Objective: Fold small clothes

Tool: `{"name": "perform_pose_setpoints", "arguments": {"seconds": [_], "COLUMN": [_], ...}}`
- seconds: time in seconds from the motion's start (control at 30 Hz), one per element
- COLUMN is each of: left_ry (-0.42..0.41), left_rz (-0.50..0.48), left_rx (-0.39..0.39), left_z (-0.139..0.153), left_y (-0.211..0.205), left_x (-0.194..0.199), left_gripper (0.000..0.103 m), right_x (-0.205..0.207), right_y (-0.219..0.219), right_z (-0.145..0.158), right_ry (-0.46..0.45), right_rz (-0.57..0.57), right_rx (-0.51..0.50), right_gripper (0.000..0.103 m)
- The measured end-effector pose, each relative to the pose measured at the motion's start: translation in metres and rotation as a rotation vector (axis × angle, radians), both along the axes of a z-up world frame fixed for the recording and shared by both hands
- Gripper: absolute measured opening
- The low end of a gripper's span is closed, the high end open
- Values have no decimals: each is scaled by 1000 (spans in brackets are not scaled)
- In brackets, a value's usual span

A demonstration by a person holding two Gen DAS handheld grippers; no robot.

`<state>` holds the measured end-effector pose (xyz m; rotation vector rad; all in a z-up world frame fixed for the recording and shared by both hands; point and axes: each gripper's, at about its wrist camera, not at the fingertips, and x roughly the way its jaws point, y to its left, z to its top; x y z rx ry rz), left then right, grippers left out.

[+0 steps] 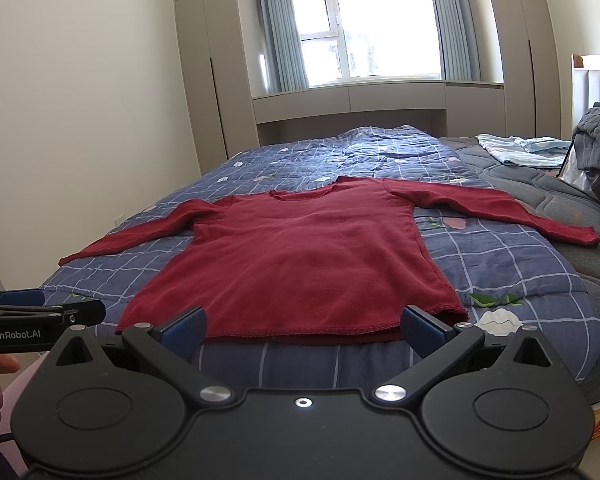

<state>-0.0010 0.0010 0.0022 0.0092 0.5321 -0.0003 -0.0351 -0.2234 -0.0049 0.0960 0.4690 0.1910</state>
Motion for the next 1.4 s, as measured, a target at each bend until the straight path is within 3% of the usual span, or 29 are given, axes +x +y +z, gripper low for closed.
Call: {"name": "perform_pose_setpoints", "arguments": {"seconds": [0.37,0.63,0.93,1.27,1.4], "left_ry": [16,119,171,222,231], "left_rz": [3,-10,-77,-88,-78], "left_rx": [0,-26,48,10,36], "left_z": [-2,-12,-9,0,0], "left_y": [2,4,-10,-24,-32], "left_x": [2,22,75,145,178], "left_gripper": [103,103,103,103,103], "right_x": [0,10,42,89,119], "right_y": [-1,9,3,-16,-26], "right_z": [1,2,22,31,25], "right_ry": [5,49,79,84,106], "right_rz": [1,-17,-99,-150,-165], "right_rx": [-3,-51,-108,-145,-142], "right_gripper": [103,103,103,103,103]}}
